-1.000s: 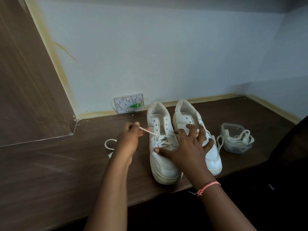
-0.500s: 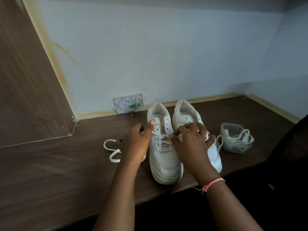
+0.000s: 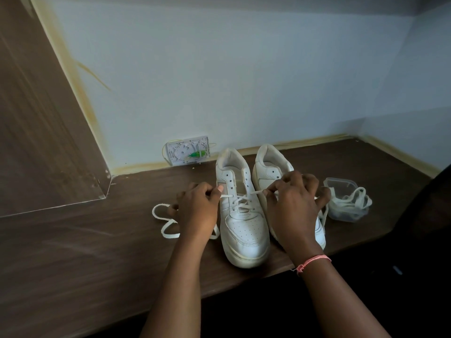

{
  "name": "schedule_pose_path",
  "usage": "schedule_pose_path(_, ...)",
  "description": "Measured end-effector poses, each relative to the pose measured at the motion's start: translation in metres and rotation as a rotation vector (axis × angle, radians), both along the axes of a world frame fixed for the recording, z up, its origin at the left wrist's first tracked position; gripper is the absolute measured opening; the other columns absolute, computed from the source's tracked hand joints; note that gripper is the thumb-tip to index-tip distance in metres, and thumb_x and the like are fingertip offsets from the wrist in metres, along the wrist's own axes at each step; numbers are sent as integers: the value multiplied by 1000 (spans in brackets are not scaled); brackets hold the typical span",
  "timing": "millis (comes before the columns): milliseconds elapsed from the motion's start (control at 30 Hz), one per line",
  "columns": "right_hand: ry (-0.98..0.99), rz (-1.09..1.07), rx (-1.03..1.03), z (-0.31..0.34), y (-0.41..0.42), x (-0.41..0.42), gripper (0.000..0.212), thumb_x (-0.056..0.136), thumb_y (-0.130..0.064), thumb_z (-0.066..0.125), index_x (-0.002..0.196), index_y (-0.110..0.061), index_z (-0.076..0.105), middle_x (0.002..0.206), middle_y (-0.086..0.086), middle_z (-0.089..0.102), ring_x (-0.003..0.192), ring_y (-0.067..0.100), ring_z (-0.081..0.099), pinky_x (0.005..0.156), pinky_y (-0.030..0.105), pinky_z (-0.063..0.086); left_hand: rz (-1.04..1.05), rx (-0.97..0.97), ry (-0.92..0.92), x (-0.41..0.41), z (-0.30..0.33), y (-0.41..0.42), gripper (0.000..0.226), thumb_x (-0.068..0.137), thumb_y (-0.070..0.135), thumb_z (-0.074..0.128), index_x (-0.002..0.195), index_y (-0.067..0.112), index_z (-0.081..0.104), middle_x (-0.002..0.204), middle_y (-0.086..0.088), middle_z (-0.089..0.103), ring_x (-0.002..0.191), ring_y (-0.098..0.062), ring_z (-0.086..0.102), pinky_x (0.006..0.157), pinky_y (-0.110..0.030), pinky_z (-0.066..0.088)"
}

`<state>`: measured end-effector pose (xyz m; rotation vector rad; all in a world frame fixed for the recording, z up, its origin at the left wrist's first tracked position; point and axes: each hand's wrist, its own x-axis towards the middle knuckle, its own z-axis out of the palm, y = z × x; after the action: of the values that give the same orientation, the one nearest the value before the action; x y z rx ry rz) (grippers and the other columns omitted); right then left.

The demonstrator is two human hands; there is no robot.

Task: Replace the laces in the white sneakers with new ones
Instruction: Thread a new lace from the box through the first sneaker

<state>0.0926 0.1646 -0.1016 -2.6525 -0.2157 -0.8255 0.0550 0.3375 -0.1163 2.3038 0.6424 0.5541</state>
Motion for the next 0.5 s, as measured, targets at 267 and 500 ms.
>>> schedule_pose_path(267,-22,56,-57,-1,2,-3,15,79,-27,75,93,-21,74,121,5,58,126,33,35,103,57,15,188,21,-40,-15,1,42,19,90,50,60,77,37,64,88,14,64,95,-17,55,90,-39,32)
schedule_pose_path(500,-34,187,2,-1,27,-21,35,80,-34,72,113,-25,65,128,3,55,131,30,27,104,59,14,332,-224,105,-49,-13,117,24,83,6,70,74,28,66,86,3,67,93,-21,62,84,-29,45)
